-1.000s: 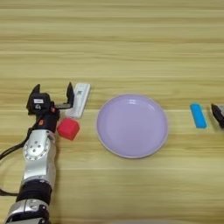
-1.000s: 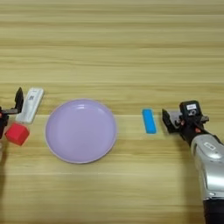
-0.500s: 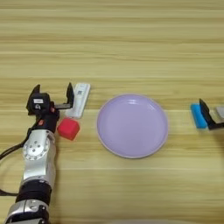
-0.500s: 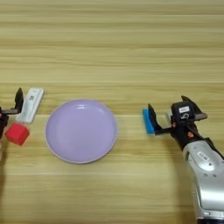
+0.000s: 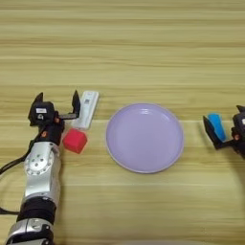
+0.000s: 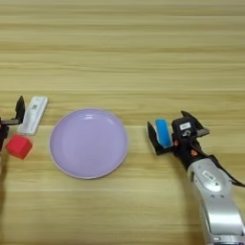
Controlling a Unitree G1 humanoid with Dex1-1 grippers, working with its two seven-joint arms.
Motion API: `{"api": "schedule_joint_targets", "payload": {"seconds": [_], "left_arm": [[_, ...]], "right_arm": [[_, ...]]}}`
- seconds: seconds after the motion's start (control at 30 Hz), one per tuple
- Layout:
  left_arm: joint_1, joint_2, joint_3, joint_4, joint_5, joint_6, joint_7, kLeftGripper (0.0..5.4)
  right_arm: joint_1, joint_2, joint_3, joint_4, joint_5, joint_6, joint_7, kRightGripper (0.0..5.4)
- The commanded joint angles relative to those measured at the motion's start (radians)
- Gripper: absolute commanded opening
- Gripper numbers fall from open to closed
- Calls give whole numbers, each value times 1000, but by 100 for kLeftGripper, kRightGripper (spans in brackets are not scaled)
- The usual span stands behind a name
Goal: Move the objects on the table
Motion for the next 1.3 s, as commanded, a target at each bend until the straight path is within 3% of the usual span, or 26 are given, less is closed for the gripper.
{"api": "schedule_joint_targets", "payload": {"seconds": [0.03, 0.43, 0.87, 1.3], "left_arm": [[9, 2, 2, -11, 1, 12, 1, 540], [11, 1, 2, -15, 2, 14, 2, 540], [11, 1, 2, -16, 2, 14, 3, 540], [12, 1, 3, -16, 2, 13, 3, 540]], "right_arm": [[3, 6, 23, 27, -11, 11, 5, 535], [-21, 14, 18, 124, 9, 7, 13, 535], [-25, 23, 23, 151, 7, 2, 29, 535], [-40, 34, 3, 205, 17, 49, 7, 535]]}}
